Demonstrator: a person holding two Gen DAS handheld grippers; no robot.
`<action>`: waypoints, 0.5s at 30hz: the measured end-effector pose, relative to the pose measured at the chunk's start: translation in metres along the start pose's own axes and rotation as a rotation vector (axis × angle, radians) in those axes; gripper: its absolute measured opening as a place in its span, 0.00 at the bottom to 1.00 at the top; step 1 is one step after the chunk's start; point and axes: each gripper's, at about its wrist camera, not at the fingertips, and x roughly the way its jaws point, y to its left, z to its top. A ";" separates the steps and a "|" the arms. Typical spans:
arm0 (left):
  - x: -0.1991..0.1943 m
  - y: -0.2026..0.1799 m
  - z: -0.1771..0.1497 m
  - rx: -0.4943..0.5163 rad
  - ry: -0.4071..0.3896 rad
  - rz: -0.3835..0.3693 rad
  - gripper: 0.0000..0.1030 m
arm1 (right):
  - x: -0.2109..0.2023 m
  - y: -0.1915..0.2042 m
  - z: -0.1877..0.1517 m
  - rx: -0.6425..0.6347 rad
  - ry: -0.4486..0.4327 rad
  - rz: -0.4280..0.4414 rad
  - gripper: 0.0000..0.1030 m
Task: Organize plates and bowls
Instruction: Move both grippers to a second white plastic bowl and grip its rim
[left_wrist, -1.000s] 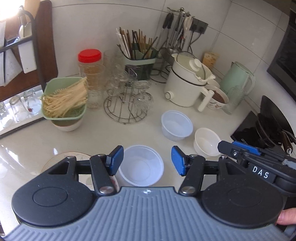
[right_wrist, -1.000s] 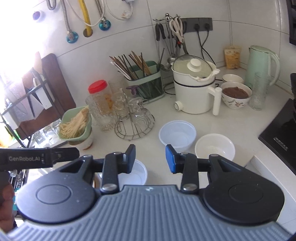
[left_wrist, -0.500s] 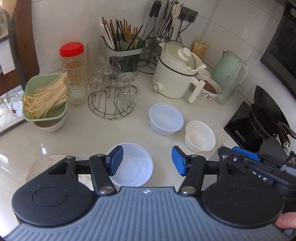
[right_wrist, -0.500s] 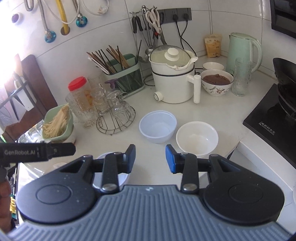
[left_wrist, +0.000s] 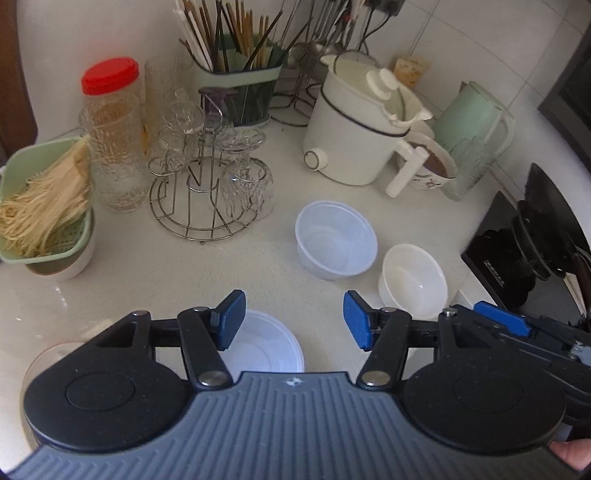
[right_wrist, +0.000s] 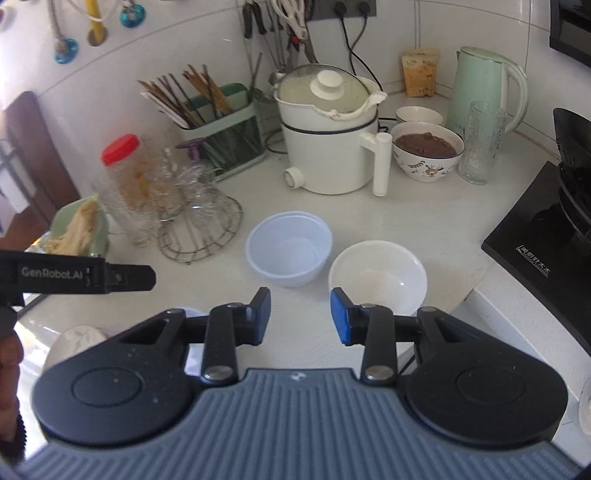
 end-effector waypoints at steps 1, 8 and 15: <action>0.009 0.001 0.004 0.000 0.008 0.004 0.62 | 0.006 -0.002 0.002 0.006 0.005 0.000 0.38; 0.062 0.013 0.029 -0.031 0.072 0.026 0.62 | 0.050 -0.016 0.019 0.012 0.050 0.020 0.37; 0.107 0.011 0.046 -0.050 0.126 0.040 0.62 | 0.097 -0.029 0.037 0.003 0.095 0.041 0.37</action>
